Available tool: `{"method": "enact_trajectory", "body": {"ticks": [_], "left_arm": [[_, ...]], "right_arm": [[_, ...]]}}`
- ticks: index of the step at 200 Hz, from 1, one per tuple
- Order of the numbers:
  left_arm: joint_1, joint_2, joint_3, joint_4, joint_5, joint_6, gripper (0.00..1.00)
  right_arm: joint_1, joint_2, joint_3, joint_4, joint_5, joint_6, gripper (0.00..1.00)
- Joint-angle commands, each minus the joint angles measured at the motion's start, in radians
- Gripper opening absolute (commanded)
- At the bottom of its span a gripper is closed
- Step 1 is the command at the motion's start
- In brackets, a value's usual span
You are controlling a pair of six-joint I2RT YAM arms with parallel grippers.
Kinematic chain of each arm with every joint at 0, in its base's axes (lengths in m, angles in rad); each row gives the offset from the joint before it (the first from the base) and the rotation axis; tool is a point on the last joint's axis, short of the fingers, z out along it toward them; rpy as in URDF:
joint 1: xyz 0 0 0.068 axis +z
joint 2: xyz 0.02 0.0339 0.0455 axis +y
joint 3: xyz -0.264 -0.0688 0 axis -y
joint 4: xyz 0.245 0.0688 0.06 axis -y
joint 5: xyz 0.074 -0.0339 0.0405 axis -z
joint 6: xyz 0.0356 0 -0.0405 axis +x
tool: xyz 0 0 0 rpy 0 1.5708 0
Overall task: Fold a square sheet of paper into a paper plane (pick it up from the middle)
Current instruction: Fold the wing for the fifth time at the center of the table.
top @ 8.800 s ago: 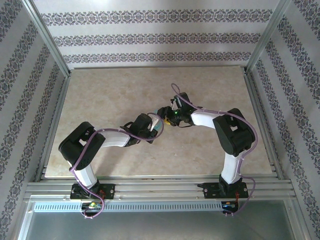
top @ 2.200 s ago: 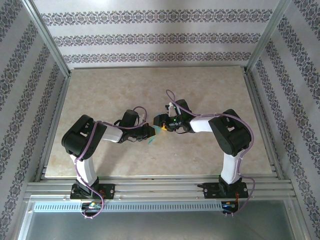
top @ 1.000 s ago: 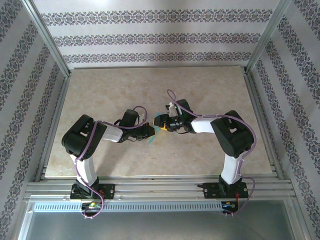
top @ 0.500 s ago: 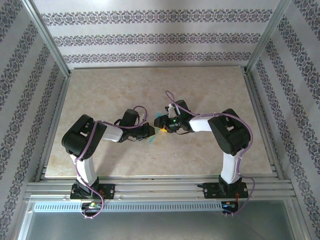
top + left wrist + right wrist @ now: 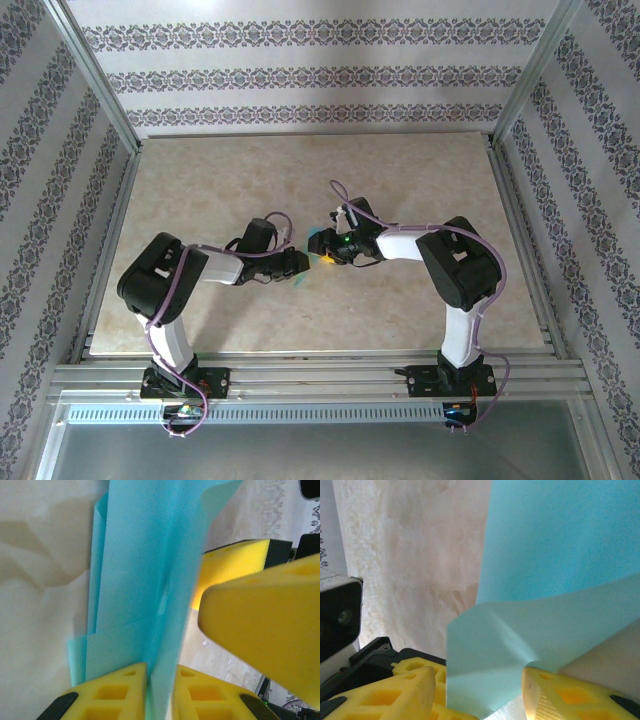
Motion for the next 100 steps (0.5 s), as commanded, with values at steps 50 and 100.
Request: {"method": "enact_trajectory", "body": {"ticks": [50, 100], "left_arm": [[0.021, -0.004, -0.025, -0.151, -0.048, 0.029, 0.15], [0.020, 0.004, -0.017, -0.137, -0.054, 0.026, 0.13]], "right_arm": [[0.006, 0.040, 0.024, -0.125, 0.109, -0.032, 0.51], [0.006, -0.045, -0.003, 0.045, -0.022, -0.058, 0.52]]}}
